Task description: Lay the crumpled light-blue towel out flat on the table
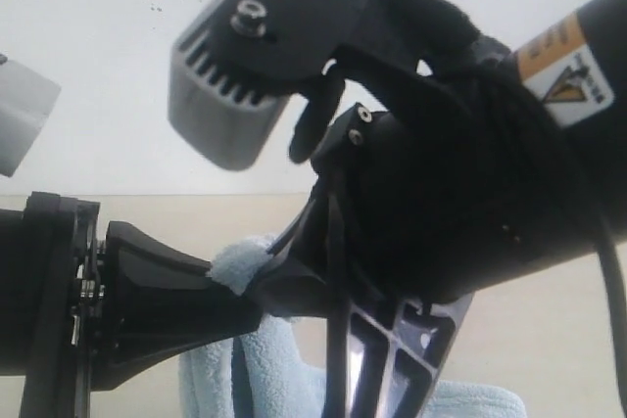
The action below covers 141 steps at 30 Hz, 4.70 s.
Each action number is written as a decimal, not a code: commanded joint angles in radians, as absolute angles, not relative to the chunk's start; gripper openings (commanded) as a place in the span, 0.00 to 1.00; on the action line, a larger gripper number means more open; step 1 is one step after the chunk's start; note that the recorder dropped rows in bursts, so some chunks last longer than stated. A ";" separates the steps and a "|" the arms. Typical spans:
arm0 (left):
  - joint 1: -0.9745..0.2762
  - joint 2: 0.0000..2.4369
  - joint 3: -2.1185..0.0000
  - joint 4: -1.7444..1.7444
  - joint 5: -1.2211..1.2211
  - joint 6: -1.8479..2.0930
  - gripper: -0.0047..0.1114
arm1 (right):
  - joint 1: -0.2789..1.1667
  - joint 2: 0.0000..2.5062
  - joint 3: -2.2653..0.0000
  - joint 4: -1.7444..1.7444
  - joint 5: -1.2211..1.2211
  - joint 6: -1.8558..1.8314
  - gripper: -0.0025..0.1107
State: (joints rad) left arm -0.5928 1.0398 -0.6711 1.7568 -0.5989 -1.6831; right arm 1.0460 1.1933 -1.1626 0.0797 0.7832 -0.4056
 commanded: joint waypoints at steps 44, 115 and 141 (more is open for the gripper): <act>-0.589 0.614 -0.544 1.744 -0.026 -1.847 0.08 | 0.622 1.077 -0.710 -0.358 0.553 0.075 0.40; -0.589 0.396 -0.643 0.791 0.938 -0.651 0.08 | 0.538 1.661 -0.795 0.937 0.422 -1.087 0.40; -0.589 0.396 -0.705 0.695 0.965 -0.544 0.08 | 0.559 1.809 -0.889 1.003 0.446 -1.136 0.45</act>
State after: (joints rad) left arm -0.5911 0.4010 -0.6973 0.7022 0.9636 -0.5481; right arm 0.5585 1.8148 -0.8852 1.0030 0.4548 -1.1238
